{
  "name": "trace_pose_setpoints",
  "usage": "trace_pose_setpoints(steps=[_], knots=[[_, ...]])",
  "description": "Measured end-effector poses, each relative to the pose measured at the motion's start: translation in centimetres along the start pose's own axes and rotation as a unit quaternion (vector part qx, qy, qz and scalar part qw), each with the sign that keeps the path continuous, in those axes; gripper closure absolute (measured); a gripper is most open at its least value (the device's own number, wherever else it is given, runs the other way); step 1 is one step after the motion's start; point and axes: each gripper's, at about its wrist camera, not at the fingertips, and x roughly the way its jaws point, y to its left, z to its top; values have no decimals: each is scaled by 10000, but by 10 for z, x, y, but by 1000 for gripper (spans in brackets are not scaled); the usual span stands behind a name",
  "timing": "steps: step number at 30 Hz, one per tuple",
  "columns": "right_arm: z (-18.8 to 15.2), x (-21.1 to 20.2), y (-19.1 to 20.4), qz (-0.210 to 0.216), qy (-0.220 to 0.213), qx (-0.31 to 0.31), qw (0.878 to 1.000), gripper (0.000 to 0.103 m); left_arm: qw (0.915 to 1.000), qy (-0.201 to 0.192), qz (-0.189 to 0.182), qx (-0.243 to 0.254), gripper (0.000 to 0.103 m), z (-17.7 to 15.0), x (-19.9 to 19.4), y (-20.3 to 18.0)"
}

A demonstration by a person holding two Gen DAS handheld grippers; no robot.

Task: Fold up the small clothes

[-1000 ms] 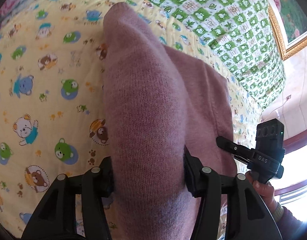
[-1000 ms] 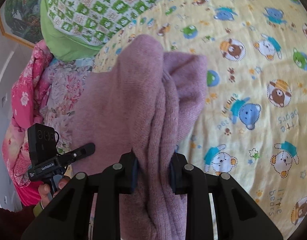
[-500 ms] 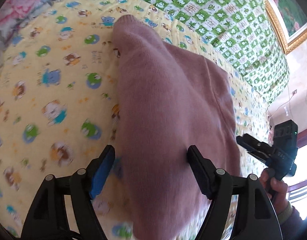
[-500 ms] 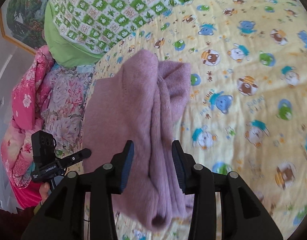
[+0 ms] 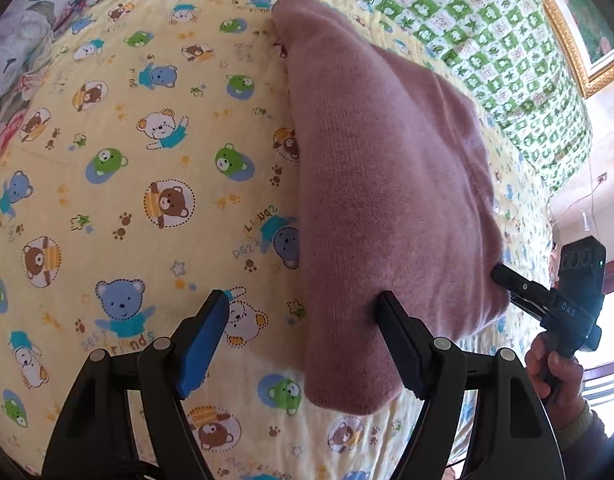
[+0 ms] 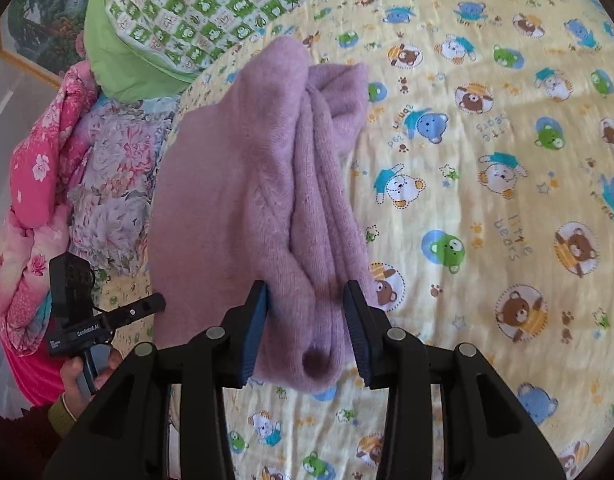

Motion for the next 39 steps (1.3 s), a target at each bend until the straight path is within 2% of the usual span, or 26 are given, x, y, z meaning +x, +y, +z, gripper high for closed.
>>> trace_pose_setpoints(steps=[1, 2, 3, 6, 9, 12, 16, 18, 19, 21, 22, 24, 27, 30, 34, 36, 39], knots=[[2, 5, 0, -4, 74, -6, 10000, 64, 10000, 20, 33, 6, 25, 0, 3, 0], [3, 10, 0, 27, 149, -37, 9999, 80, 10000, 37, 49, 3, 25, 1, 5, 0], [4, 12, 2, 77, 197, -91, 9997, 88, 10000, 58, 67, -7, 25, 1, 8, -1], [10, 2, 15, 98, 139, -411, 9990, 91, 9999, 71, 121, 1, 25, 4, 9, -6], [22, -35, 26, 243, -264, -585, 9976, 91, 9999, 15, 57, 119, 25, 8, 4, -18], [29, -46, 26, 22, -292, -830, 9961, 91, 9995, 95, 62, 307, 25, 6, 9, -29], [16, -13, -2, -195, 155, -574, 9980, 90, 9984, 238, 256, 438, 25, -6, 21, -32], [4, 1, -16, -151, 255, -352, 9989, 86, 9982, 252, 272, 472, 25, -10, 23, -29], [0, 3, -21, -156, 226, -242, 9993, 83, 9981, 252, 254, 494, 25, -11, 22, -27], [-5, 3, -29, -250, 108, -40, 9996, 65, 9984, 251, 212, 467, 25, -11, 20, -23], [-6, 3, -29, -287, 109, 11, 9995, 61, 9985, 249, 209, 437, 25, -11, 18, -22], [-5, -5, -28, -372, 79, 19, 9993, 60, 9988, 208, 206, 395, 26, -9, 10, -21], [2, -32, -18, -416, -360, -137, 9984, 60, 9991, -131, 145, 383, 29, -3, -16, -29], [18, -52, 3, -146, -823, -448, 9955, 60, 9968, -593, -168, 500, 29, 17, -46, -44], [47, -26, 35, 172, -730, -716, 9946, 60, 9940, -813, -381, 627, 29, 56, -45, -66], [61, -4, 48, 203, -682, -833, 9940, 61, 9927, -903, -404, 694, 29, 73, -39, -78], [77, 24, 51, 238, -565, -726, 9955, 63, 9920, -836, -577, 743, 29, 94, -22, -83]])
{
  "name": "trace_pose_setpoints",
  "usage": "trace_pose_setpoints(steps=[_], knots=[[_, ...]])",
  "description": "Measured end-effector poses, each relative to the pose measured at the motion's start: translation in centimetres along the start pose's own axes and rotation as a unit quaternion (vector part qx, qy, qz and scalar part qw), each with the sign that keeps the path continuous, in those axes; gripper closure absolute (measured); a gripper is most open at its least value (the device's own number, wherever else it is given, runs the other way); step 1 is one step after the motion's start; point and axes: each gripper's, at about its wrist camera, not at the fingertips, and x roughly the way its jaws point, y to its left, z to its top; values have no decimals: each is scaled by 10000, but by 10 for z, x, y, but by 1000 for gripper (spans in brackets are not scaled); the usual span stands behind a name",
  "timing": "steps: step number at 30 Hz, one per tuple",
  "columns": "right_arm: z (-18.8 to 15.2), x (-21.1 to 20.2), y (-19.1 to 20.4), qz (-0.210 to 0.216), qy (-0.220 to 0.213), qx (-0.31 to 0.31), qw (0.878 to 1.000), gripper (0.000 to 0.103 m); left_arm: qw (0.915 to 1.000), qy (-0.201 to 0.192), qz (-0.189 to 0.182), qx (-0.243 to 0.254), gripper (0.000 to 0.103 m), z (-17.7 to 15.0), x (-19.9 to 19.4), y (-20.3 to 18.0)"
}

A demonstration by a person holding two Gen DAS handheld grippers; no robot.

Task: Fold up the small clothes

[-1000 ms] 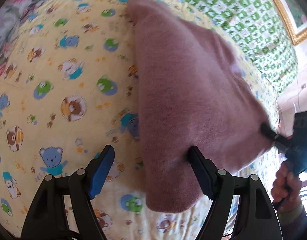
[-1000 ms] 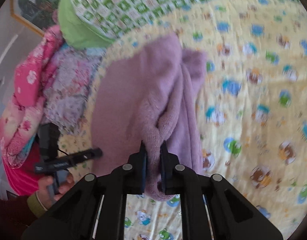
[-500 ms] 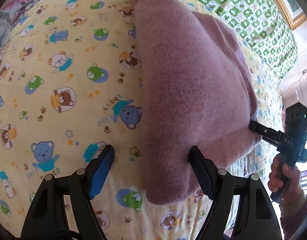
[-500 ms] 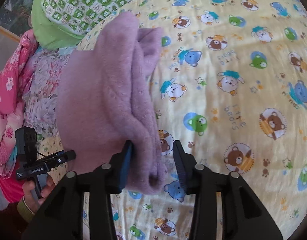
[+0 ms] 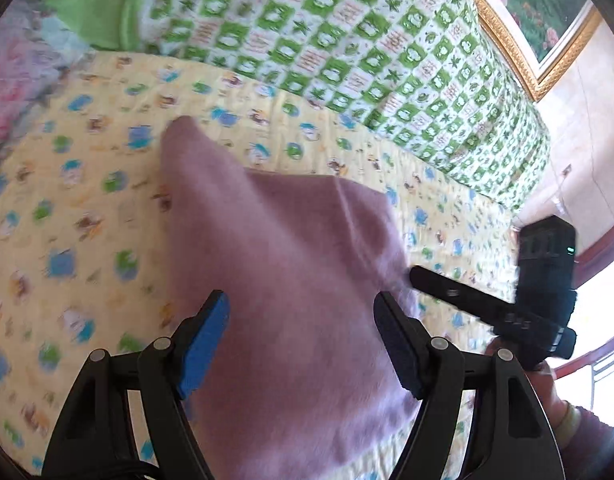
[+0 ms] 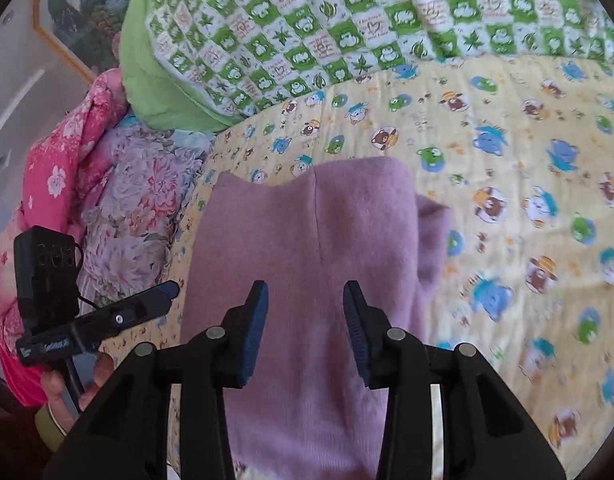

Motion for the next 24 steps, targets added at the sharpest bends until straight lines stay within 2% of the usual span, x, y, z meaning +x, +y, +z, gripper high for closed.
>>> trace_pose_setpoints(steps=[4, 7, 10, 15, 18, 22, 24], knots=[[5, 34, -13, -352, 384, -18, 9986, 67, 9983, 341, 469, -52, 29, 5, 45, 16], [1, 54, -28, -560, 645, -30, 9963, 83, 9964, 495, 688, -65, 29, 0, 63, 30], [1, 57, -38, -456, 594, 49, 9972, 85, 9954, 506, 814, 74, 29, -3, 68, 30], [-1, 30, -22, -411, 376, -101, 9984, 82, 9964, 376, 748, 153, 28, -5, 44, 22], [-14, 0, -3, -382, 223, -372, 9983, 82, 9970, 307, 687, 184, 27, -22, 17, 18], [-45, -20, 14, -396, 390, -744, 9957, 82, 9964, 460, 695, 134, 27, -59, -1, 25], [-64, -12, 13, -660, 671, -883, 9916, 82, 9941, 647, 860, 117, 28, -75, 4, 29]])
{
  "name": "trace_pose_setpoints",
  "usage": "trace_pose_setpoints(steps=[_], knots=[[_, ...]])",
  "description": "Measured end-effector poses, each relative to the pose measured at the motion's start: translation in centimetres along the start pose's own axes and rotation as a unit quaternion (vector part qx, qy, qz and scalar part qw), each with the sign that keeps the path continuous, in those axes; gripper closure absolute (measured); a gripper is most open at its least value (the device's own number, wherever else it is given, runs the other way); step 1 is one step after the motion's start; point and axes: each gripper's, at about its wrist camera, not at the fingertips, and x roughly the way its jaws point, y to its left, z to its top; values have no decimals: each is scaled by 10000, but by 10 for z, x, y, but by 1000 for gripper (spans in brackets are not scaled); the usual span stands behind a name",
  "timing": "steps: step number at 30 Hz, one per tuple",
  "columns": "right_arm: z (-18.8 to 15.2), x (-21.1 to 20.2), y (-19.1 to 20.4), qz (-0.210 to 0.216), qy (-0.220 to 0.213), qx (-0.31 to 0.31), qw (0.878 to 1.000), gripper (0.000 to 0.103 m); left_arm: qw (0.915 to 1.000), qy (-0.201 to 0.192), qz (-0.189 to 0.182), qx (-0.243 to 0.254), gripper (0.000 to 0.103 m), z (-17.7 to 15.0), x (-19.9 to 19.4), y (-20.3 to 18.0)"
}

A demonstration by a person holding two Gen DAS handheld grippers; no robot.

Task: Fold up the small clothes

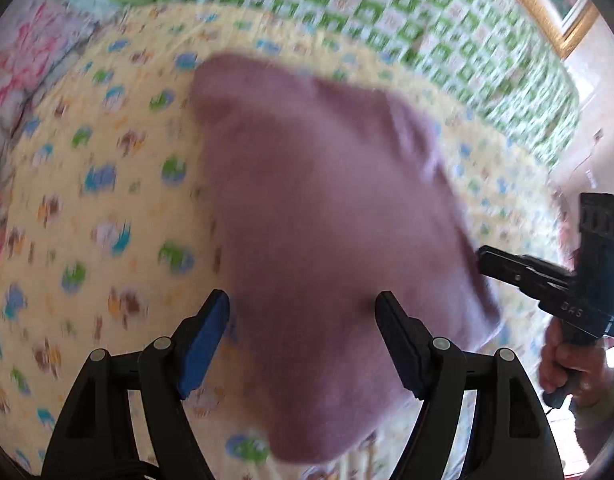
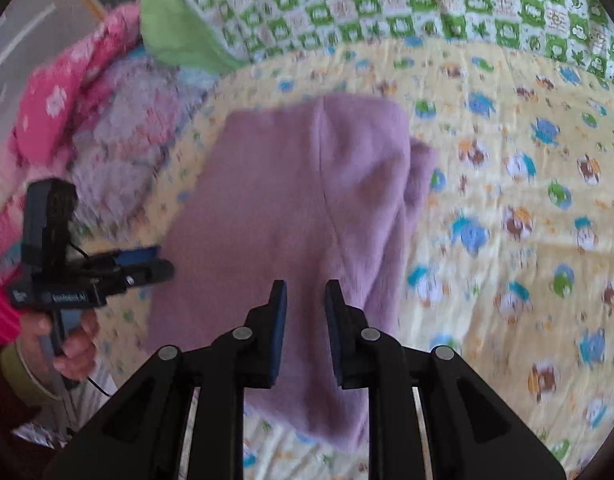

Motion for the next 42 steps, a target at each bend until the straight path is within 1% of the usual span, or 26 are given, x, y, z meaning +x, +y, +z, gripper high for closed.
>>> trace_pose_setpoints(steps=[2, 3, 5, 7, 8, 10, 11, 12, 15, 18, 19, 20, 23, 25, 28, 30, 32, 34, 36, 39, 42], knots=[[-11, 13, -6, -149, 194, 68, 9997, 82, 9998, 165, -1, -92, 27, -10, 12, 4], [-15, 18, -11, -142, 197, 188, 9995, 82, 9997, 217, -2, -128, 26, -14, 17, 5], [-17, 17, -16, -54, 76, 415, 9991, 82, 9996, 217, 36, -154, 26, -17, 19, 4], [-16, 6, -15, 15, -98, 615, 9981, 82, 9998, 124, 76, -146, 28, -21, 10, 1], [-16, 0, -13, 7, -171, 606, 9980, 82, 9998, 67, 103, -122, 27, -23, 5, -1], [-19, -18, -6, -12, -367, 550, 9978, 76, 9998, -48, 148, -78, 27, -30, -8, -4], [-23, -26, -4, -9, -430, 559, 9975, 67, 9998, -95, 149, -79, 27, -34, -14, -5], [-26, -34, -1, -8, -508, 573, 9971, 60, 9997, -157, 156, -102, 27, -39, -21, -6], [-45, -55, 9, -48, -736, 558, 9957, 59, 9992, -280, 211, -181, 25, -55, -38, -6], [-59, -60, 22, -130, -729, 492, 9960, 58, 9981, -435, 377, -217, 25, -75, -49, -7], [-66, -61, 26, -147, -718, 471, 9962, 58, 9974, -489, 490, -201, 24, -84, -52, -8], [-71, -61, 27, -168, -703, 460, 9963, 56, 9969, -517, 564, -179, 24, -90, -54, -8], [-93, -60, 35, -259, -636, 409, 9968, 49, 9922, -679, 1046, -30, 24, -110, -59, -13], [-107, -58, 42, -365, -624, 315, 9969, 44, 9887, -789, 1272, 99, 24, -119, -62, -17], [-122, -55, 51, -478, -602, 190, 9969, 43, 9857, -889, 1418, 183, 21, -130, -67, -19], [-130, -55, 55, -540, -591, 107, 9967, 42, 9859, -937, 1376, 193, 20, -134, -72, -21], [-135, -57, 60, -620, -626, 55, 9961, 42, 9847, -1081, 1351, 230, 19, -139, -79, -23], [-137, -63, 64, -647, -721, 9, 9953, 38, 9816, -1296, 1365, 324, 17, -144, -90, -30], [-135, -75, 69, -719, -923, -65, 9931, 27, 9799, -1415, 1336, 428, 16, -144, -98, -35], [-132, -92, 78, -724, -1186, -180, 9901, 22, 9774, -1525, 1341, 591, 12, -143, -111, -46], [-126, -105, 87, -678, -1318, -309, 9885, 18, 9735, -1672, 1378, 739, 9, -142, -125, -56]])
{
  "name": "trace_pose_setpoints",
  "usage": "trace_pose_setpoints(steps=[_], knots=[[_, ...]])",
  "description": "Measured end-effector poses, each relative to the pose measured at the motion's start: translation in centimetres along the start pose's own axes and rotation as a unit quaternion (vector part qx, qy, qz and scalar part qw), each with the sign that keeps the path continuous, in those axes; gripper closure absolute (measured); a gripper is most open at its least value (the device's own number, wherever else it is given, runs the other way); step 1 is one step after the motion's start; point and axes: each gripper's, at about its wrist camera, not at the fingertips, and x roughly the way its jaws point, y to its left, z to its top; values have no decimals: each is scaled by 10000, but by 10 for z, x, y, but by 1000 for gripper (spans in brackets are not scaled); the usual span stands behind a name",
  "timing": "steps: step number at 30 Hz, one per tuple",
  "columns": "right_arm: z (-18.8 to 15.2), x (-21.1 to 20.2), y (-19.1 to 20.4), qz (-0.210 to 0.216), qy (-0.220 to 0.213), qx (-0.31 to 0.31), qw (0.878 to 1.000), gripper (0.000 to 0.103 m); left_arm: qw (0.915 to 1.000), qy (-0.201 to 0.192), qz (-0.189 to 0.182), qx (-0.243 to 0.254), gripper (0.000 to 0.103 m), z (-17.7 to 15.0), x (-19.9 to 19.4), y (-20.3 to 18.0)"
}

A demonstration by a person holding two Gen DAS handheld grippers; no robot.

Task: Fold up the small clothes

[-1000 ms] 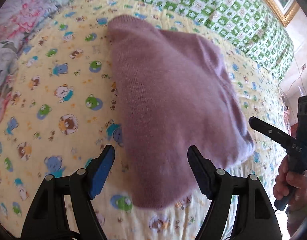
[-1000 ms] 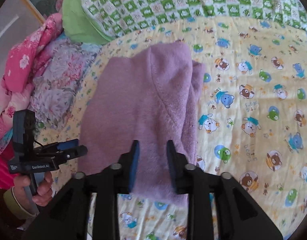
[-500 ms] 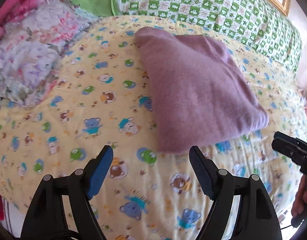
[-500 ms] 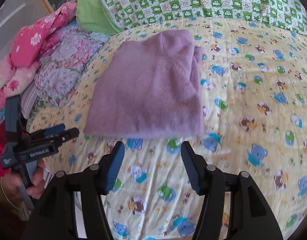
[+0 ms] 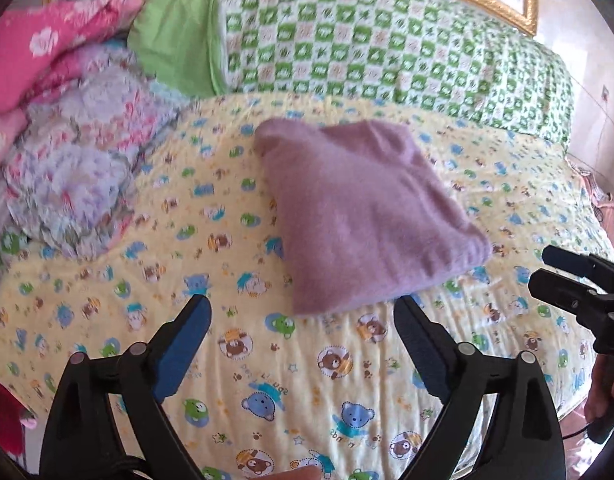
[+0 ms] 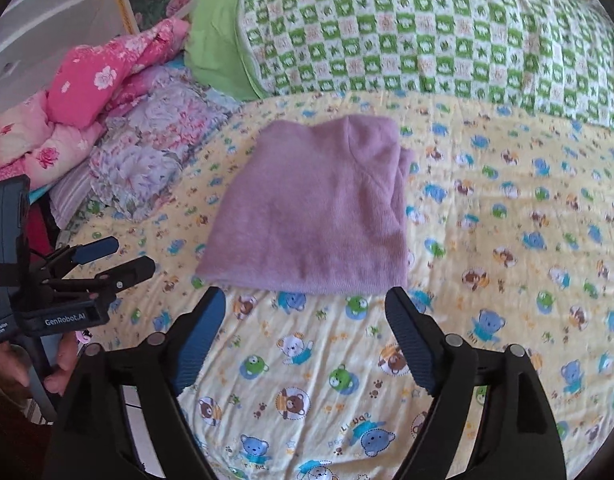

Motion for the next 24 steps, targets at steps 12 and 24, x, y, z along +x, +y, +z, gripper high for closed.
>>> trace_pose_setpoints(steps=[12, 24], knots=[[7, -2, 5, -35, -121, -171, 9998, 9, 9997, -222, 70, 32, 6, 0, -12, -6], [-22, 45, -3, -179, 87, -153, 9997, 9, 9997, -1, 203, 162, 6, -26, 48, -13]])
